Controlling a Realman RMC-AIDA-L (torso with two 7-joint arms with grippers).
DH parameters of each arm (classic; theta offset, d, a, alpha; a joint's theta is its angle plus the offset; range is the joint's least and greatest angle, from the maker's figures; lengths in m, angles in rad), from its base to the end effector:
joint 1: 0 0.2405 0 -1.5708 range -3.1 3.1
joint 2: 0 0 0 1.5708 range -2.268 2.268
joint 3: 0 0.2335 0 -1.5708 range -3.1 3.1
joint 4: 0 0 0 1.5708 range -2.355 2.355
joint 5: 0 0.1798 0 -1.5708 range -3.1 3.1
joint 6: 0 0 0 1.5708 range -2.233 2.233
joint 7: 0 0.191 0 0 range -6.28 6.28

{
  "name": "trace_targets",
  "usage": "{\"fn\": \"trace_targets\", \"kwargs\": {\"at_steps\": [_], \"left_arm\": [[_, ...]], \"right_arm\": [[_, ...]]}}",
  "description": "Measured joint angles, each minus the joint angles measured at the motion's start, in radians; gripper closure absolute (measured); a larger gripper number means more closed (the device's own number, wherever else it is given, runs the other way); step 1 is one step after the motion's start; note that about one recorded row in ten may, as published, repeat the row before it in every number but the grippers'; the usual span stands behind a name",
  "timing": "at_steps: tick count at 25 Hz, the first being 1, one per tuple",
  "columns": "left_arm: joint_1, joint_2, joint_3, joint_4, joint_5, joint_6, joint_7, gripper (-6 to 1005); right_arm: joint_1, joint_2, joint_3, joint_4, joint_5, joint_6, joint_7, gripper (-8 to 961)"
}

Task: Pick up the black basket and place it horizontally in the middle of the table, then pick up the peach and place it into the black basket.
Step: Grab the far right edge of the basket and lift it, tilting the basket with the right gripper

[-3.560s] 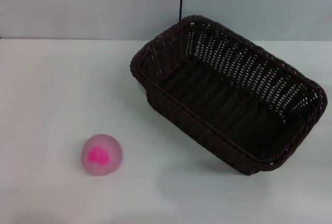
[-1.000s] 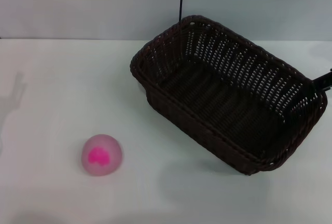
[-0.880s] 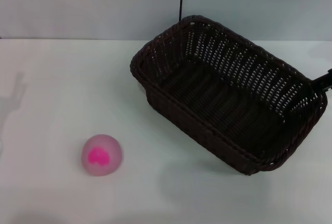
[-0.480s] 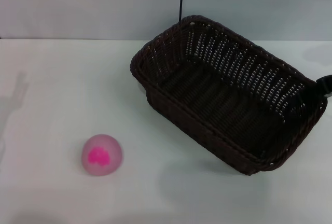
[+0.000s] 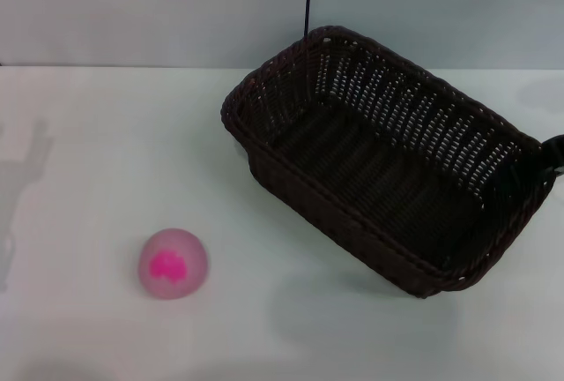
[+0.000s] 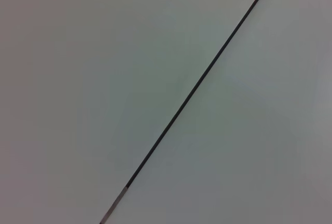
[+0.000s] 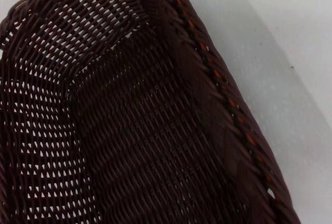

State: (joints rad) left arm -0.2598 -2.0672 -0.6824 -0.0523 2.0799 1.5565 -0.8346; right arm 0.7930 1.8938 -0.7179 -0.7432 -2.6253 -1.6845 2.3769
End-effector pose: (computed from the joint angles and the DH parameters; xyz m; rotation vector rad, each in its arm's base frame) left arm -0.3111 0.2835 0.0673 -1.2768 -0.8688 -1.2774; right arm 0.2475 0.3383 0.0252 -2.4883 1.5947 -0.2084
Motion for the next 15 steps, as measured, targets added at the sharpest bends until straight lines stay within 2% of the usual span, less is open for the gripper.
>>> {"fn": "trace_targets", "kwargs": {"at_steps": [6, 15], "left_arm": [[-0.008, -0.001, 0.001, 0.000, 0.000, -0.016, 0.000, 215], [-0.019, -0.001, 0.012, -0.009, 0.000, -0.060, 0.002, 215]], "right_arm": [[-0.001, -0.006, 0.002, -0.005, -0.001, -0.015, 0.003, 412], [-0.009, -0.006, 0.000, -0.006, -0.001, -0.013, -0.008, 602]]}}
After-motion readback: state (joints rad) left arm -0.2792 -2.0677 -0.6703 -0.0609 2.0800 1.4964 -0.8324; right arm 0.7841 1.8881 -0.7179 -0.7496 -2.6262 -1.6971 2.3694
